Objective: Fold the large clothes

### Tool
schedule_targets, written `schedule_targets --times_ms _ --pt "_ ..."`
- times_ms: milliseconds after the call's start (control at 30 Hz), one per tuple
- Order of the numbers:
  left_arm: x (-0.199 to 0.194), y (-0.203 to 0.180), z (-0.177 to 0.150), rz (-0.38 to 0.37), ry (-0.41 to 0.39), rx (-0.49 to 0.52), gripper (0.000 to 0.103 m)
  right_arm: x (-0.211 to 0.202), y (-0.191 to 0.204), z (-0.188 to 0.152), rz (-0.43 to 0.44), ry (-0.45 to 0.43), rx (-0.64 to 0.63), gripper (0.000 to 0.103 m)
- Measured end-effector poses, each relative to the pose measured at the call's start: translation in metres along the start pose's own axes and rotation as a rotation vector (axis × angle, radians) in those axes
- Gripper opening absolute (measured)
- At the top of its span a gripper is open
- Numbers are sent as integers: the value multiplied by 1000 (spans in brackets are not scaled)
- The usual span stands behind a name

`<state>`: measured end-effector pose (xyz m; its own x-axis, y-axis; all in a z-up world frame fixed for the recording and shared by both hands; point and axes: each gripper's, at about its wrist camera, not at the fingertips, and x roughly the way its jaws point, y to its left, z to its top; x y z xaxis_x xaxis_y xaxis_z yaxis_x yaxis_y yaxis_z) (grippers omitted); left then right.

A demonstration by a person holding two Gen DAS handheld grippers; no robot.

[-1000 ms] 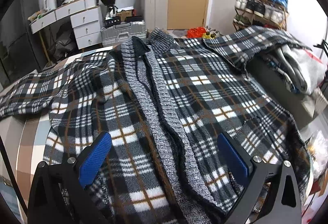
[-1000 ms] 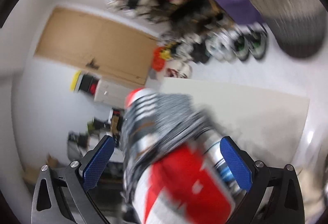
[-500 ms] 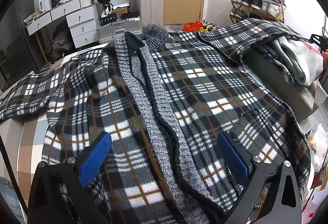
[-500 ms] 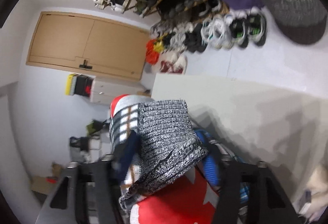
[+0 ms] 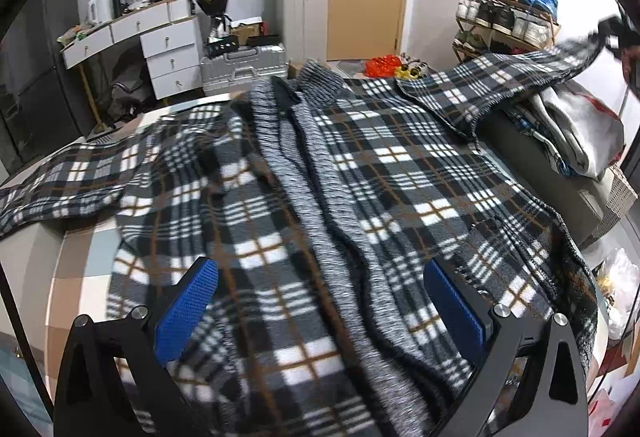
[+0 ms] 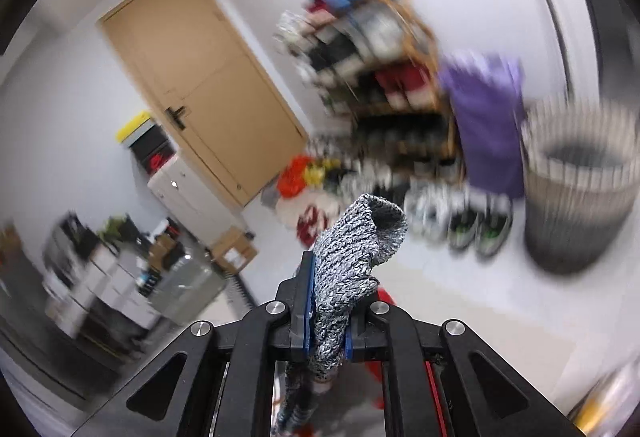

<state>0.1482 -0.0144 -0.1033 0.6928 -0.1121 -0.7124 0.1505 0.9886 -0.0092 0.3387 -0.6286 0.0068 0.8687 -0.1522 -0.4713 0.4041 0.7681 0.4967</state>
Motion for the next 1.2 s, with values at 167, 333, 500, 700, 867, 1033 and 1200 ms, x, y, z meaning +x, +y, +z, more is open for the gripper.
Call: schedule_targets --times_ms 167,333,500,700,867,1033,1200 --pt "-9 20 -7 6 -16 -47 101 -39 117 10 -21 -154 -244 9" --pt "-21 44 -19 26 -46 -85 101 -71 236 -14 74 -244 -414 9" --pt "-40 75 -29 38 -81 -148 101 -83 347 -98 232 -187 -592 9" --pt "-61 102 -45 59 -116 -206 101 -55 431 -228 415 4 -701 9" --pt "-68 119 -61 73 -117 -251 101 -10 476 -366 486 224 -806 9" --pt "-67 135 -76 66 -93 -308 101 30 484 -512 473 432 -940 9" --pt "-63 144 -88 38 -64 -342 101 49 474 -599 455 613 -1003 22"
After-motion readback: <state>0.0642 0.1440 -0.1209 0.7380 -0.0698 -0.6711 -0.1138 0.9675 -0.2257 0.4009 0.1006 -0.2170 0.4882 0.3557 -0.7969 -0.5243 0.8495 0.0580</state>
